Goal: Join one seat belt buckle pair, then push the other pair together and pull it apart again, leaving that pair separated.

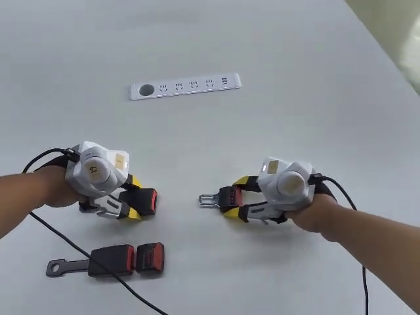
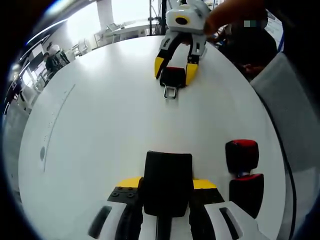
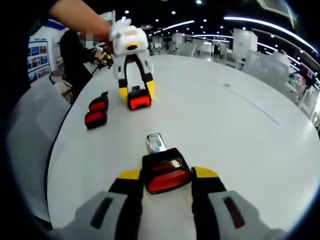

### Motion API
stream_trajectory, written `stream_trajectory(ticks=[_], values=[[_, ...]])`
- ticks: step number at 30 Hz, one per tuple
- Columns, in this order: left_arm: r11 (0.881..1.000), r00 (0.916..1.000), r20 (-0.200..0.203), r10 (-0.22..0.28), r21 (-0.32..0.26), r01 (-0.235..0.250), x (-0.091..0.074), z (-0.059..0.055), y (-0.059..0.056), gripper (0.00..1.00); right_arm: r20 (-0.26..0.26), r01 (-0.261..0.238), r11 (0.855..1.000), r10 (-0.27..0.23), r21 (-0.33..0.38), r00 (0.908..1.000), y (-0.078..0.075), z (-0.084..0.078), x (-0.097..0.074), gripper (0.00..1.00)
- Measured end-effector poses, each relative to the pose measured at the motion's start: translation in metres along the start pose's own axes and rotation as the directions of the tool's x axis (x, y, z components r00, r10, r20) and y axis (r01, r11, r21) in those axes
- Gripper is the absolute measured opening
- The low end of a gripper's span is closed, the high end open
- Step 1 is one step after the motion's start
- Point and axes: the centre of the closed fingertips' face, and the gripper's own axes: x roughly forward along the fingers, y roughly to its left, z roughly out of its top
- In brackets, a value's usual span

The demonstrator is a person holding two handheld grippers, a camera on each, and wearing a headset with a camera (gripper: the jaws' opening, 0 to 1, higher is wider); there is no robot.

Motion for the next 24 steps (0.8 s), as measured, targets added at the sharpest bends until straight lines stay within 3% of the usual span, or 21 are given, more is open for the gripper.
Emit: stream_trajectory(ticks=[7,15,22,24], values=[[1.000,1.0000,-0.004,0.001,-0.002,-0.001,0.000,0.000,0.000,0.36,-0.022,0.007,1.000,-0.006,0.022,0.9997,-0.002,-0.016,-0.017,0.38],[1.000,0.9999,-0.013,0.005,0.002,-0.005,0.000,0.001,0.000,0.37,-0.030,0.009,1.000,-0.009,0.026,0.9995,-0.011,-0.021,-0.017,0.38],[1.000,0.9959,-0.088,0.019,0.002,-0.019,0.001,0.001,0.001,0.38,-0.042,0.027,0.997,-0.024,0.071,0.9988,-0.012,-0.019,-0.011,0.44],[0.999,0.9939,-0.104,0.036,0.000,-0.036,-0.002,-0.001,0.000,0.50,-0.033,0.042,0.995,-0.039,0.089,0.9987,-0.012,-0.018,-0.012,0.52]])
